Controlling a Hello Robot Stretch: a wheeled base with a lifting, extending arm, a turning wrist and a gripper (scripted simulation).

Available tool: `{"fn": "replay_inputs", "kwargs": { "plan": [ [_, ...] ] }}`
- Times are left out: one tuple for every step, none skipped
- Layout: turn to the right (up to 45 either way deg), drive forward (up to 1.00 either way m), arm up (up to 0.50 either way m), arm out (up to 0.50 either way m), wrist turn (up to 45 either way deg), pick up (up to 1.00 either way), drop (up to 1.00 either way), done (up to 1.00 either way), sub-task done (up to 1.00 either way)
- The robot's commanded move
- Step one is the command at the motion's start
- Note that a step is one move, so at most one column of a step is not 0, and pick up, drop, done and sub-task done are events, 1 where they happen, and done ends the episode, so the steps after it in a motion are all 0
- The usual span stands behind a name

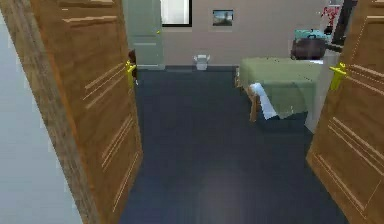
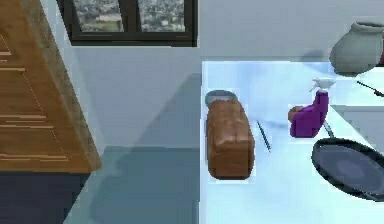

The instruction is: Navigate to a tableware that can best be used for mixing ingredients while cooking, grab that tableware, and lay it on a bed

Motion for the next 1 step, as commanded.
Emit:
{"fn": "replay_inputs", "kwargs": {
  "plan": [
    [45.0, 0.0, 0.0, 0.0, 0.0, 0.0, 0.0, 0.0, 0.0]
  ]
}}
